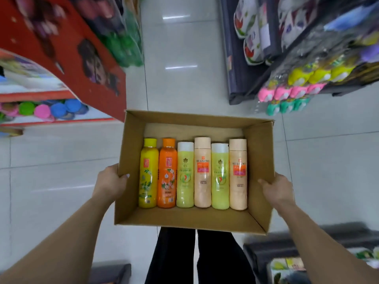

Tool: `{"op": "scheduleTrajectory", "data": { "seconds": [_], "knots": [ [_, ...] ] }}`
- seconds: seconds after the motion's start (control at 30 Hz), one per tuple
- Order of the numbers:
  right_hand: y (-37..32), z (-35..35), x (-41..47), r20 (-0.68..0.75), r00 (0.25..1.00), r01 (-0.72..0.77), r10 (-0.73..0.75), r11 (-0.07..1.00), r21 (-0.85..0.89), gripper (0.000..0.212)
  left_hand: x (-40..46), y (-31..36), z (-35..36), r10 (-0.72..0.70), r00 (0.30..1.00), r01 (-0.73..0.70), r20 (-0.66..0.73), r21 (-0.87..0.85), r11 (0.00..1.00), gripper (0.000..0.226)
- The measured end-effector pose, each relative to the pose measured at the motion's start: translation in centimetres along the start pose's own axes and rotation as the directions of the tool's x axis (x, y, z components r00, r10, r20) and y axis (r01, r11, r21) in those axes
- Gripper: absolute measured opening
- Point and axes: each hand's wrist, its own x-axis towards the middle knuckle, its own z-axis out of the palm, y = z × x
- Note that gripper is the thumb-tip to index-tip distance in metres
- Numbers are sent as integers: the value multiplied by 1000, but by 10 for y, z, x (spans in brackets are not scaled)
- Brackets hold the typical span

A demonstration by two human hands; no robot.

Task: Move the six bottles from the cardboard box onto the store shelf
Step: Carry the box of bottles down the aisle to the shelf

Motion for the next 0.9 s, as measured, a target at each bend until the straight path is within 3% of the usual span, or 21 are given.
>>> {"op": "scheduleTrajectory", "data": {
  "seconds": [0.33, 0.5, 0.7, 0.9],
  "knots": [
    [-134, -26, 89, 36, 999, -1, 0, 1000, 17, 34, 106, 103, -61, -17, 1000, 18, -12, 47, 999, 25],
    [-182, -33, 120, 14, 998, -61, 60, 997, 51, 30, 159, 151, -92, 71, 997, -71, 13, 85, 994, 27],
    [-221, -12, 139, -21, 976, -210, 217, 963, 170, 28, 241, 211, -124, 159, 984, -171, 79, 178, 969, 29],
    [-249, 39, 151, -35, 900, -402, 435, 858, 321, 30, 334, 267, -139, 273, 942, -324, 197, 307, 895, 26]
  ]
}}
